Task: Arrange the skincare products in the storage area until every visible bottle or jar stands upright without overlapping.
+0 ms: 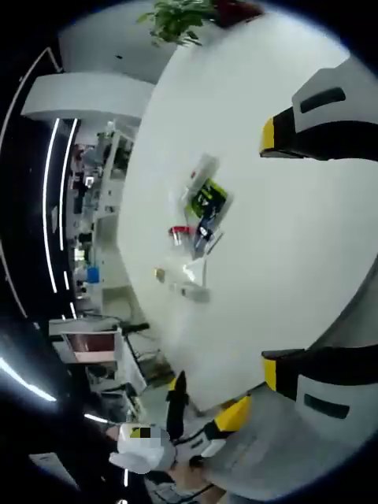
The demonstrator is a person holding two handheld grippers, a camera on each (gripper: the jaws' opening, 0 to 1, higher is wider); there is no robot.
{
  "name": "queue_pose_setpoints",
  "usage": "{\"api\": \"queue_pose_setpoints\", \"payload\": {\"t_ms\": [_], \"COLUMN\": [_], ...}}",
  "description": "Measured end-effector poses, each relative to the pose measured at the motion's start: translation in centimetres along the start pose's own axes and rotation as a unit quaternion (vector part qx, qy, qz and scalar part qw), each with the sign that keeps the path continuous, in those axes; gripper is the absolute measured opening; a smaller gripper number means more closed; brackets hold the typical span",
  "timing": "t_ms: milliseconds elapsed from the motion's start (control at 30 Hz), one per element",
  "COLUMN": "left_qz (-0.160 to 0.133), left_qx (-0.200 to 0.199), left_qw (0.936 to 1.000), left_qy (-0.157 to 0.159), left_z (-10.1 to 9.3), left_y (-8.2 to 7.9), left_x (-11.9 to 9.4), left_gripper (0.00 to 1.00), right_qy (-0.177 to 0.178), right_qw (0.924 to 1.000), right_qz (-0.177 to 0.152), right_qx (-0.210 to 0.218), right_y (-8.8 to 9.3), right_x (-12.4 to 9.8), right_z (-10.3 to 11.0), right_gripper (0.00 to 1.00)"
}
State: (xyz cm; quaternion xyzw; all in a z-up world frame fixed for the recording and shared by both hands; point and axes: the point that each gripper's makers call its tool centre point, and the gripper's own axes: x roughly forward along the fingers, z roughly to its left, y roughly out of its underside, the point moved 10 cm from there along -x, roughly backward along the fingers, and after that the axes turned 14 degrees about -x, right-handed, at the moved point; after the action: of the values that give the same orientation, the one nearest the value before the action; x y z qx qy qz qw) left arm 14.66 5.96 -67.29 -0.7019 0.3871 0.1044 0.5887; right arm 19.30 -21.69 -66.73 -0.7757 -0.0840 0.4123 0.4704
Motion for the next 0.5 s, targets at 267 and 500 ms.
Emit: {"api": "queue_pose_setpoints", "payload": {"t_ms": [267, 500], "left_qz": [0.004, 0.005], "left_qx": [0.0, -0.001], "left_qw": [1.0, 1.0], "left_qy": [-0.003, -0.005], "left_z": [0.04, 0.1], "left_y": [0.08, 0.13], "left_x": [0.02, -0.01], "left_gripper": [0.99, 0.99], "right_qy": [0.002, 0.003], "right_qw": [1.0, 1.0], "right_qz": [0.0, -0.001], "right_qx": [0.001, 0.001], "right_y": [0.04, 0.02], "right_x": [-0.03, -0.07], "right_z": [-0.06, -0.09], "right_gripper": [1.0, 1.0]}}
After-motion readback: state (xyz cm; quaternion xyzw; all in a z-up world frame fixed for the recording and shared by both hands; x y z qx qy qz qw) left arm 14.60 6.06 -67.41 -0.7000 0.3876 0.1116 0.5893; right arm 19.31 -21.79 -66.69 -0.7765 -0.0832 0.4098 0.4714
